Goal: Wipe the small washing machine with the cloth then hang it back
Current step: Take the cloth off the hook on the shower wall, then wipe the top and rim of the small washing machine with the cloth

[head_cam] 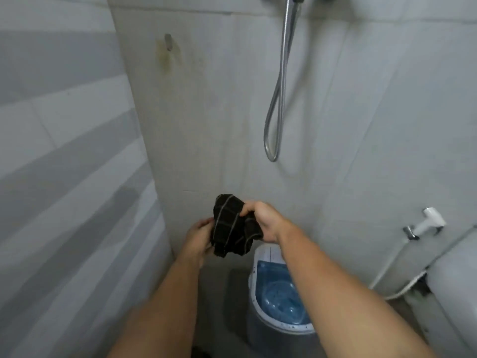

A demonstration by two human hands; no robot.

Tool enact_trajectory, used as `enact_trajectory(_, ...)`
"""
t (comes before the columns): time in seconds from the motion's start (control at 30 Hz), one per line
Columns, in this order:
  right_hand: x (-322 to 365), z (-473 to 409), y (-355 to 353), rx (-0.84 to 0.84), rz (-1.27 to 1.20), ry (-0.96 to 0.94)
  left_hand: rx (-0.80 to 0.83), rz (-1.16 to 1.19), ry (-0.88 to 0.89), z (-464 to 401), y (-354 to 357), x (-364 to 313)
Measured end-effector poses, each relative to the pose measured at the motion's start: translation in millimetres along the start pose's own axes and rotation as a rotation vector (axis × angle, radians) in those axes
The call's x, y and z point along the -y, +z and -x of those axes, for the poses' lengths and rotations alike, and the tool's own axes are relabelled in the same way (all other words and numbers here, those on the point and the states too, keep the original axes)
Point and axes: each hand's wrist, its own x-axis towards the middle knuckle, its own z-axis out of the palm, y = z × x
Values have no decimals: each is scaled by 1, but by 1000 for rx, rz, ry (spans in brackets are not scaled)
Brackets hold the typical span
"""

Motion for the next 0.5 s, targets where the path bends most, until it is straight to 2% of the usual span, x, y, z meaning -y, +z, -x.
enact_trajectory(0.13, -43, 73, -21, 92, -4, -5, 195, 20, -61, 61, 17, 43)
enact_trajectory(0.17, -48, 90, -23, 102, 56, -11, 201, -28, -29, 74, 20, 52)
enact_trajectory(0.23, -53, 125, -26, 81, 193, -49, 107, -126, 106, 105, 29, 64)
enact_trajectory(0.3, -54, 155, -24, 45, 275, -89, 72, -112, 152, 127, 37, 70)
enact_trajectory(0.4, -60, 189, -24, 27, 400, -118, 275, 51, -26, 149, 43, 78)
enact_trajectory(0.5, -61, 201, -27, -11, 625, -162, 439, 41, -32, 161, 46, 82)
